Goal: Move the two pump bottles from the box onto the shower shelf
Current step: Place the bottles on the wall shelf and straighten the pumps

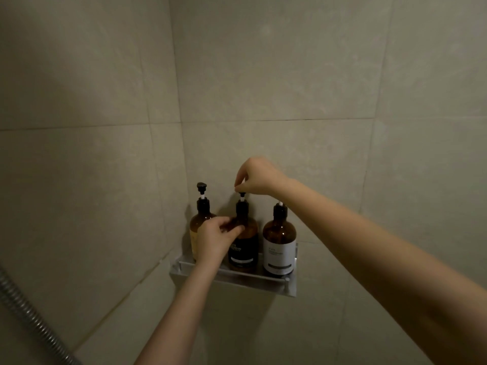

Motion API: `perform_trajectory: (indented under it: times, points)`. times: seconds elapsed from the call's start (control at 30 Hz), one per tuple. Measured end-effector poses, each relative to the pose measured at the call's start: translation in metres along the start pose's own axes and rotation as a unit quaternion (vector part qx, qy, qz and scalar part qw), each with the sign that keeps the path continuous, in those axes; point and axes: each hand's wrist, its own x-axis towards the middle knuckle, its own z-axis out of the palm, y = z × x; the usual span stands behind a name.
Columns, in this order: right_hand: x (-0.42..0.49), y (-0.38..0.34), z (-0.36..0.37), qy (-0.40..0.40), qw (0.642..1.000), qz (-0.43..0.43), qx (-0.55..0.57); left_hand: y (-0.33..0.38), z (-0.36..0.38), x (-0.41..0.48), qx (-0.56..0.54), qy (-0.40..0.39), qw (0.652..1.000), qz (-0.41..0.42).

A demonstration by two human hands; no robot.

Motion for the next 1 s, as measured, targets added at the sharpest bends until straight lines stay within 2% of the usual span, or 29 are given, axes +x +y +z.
perform_trajectory:
  times: [0.13,0.3,0.5,0.83,1.0]
  points:
    - [-0.0047,0.0037,0.0040,0.009,0.999,-0.038,-0.012,-0.0011,0.0011,0.0010,-0.008,-0.003,1.000,-0.009]
    - [-0.0095,0.0077,0.0049,0.008,0.999,-0.040,0.002,0.0002,0.0003,-0.0014,-0.014,0.000,1.000,-0.005]
    - [-0.0051,0.0063,0.0089,0.040,0.997,0.028,0.053,-0.0011,0.0006,-0.0006,-0.007,0.002,1.000,-0.004]
    - [-0.0092,0.0079,0.0012,-0.046,0.992,0.020,0.117,-0.0008,-0.0003,-0.0020,-0.014,0.000,1.000,0.006]
    - [-0.0059,0.0060,0.0031,-0.004,0.980,0.091,0.176,-0.0019,-0.0006,-0.0024,-0.008,0.006,1.000,0.011]
